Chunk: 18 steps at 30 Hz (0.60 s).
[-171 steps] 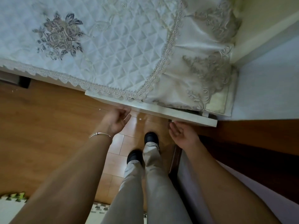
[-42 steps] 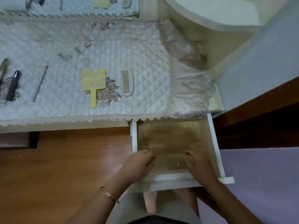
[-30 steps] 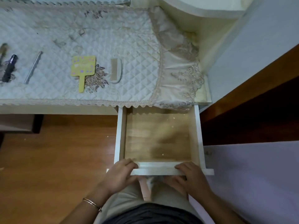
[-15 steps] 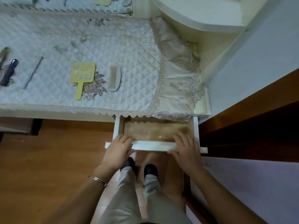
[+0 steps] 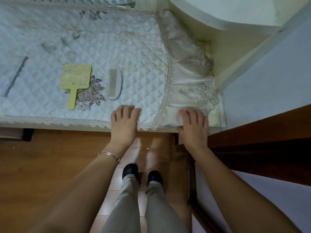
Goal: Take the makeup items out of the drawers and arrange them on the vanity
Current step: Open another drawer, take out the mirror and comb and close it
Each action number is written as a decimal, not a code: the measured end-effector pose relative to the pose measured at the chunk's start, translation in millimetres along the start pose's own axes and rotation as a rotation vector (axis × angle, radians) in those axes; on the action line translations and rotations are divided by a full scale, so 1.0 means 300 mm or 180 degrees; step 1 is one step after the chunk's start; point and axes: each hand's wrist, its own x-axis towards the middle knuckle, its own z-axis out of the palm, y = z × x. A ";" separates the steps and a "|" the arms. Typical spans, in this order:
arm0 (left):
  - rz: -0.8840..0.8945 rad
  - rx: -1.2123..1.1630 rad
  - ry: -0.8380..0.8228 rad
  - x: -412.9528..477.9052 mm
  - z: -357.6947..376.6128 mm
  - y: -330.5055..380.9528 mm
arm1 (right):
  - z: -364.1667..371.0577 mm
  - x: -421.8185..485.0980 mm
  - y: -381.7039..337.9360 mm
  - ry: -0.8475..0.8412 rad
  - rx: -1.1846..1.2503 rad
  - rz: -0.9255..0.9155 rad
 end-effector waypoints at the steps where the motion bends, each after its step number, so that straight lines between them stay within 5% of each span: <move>1: 0.0058 0.0086 -0.0029 -0.008 0.005 -0.004 | 0.002 -0.006 0.001 0.0002 -0.0015 -0.0025; 11: 0.0147 -0.0402 -0.0853 -0.199 -0.120 -0.040 | -0.085 -0.157 -0.025 -0.0518 0.0806 0.0053; 15: -0.1210 -0.1000 -0.1606 -0.460 -0.141 -0.112 | -0.091 -0.333 -0.040 -0.1221 0.1289 0.0450; 18: -0.2322 -0.1401 -0.1988 -0.725 -0.158 -0.160 | -0.044 -0.477 -0.043 -0.2585 0.1431 0.0460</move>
